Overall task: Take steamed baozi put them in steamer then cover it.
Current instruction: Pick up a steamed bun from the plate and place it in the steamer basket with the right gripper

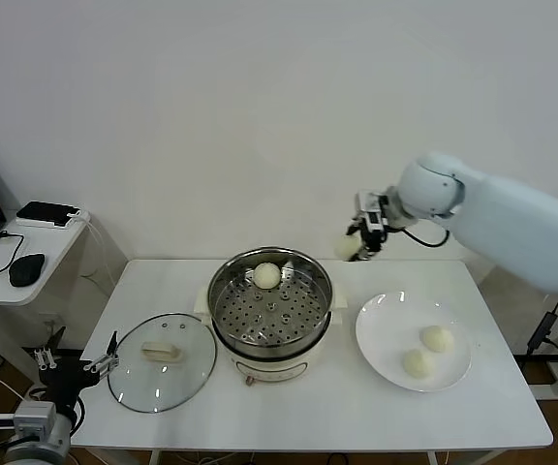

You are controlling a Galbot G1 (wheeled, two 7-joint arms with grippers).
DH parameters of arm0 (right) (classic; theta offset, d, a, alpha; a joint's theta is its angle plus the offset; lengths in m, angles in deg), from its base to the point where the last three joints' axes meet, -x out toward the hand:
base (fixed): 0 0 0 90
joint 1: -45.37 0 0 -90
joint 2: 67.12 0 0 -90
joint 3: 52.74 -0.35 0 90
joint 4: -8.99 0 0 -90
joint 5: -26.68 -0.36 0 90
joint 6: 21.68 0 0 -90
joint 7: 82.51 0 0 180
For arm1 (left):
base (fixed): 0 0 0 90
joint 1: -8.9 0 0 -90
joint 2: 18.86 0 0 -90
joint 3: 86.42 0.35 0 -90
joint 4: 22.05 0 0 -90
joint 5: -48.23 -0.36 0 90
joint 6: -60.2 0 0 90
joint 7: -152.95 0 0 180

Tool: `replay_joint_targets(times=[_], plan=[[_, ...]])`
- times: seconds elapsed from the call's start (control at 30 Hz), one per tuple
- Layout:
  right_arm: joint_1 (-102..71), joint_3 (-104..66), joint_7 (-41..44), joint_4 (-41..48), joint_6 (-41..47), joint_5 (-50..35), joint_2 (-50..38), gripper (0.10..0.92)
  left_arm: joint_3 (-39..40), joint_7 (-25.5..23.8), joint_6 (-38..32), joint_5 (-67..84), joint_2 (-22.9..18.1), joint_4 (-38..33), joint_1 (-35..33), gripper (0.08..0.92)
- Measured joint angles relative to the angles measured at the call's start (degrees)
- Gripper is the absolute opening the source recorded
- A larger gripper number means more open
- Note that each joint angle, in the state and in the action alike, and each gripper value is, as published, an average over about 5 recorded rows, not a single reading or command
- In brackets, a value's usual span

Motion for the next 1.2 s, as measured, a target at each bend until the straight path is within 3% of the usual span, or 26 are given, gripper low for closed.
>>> replay_joint_targets(times=[0.57, 1.2], plan=[[-3.7, 3.5, -6.1, 4.6, 6.8, -10.6, 16.8, 0.568, -1.0, 0.0, 0.8, 0.0, 0.2, -1.8, 0.0, 0.823], [-10.4, 3.0, -8.7, 12.7, 8.0, -7.9, 24.6, 0.588, -1.1, -0.1, 0.8, -0.1, 0.3, -1.6, 0.4, 0.823]])
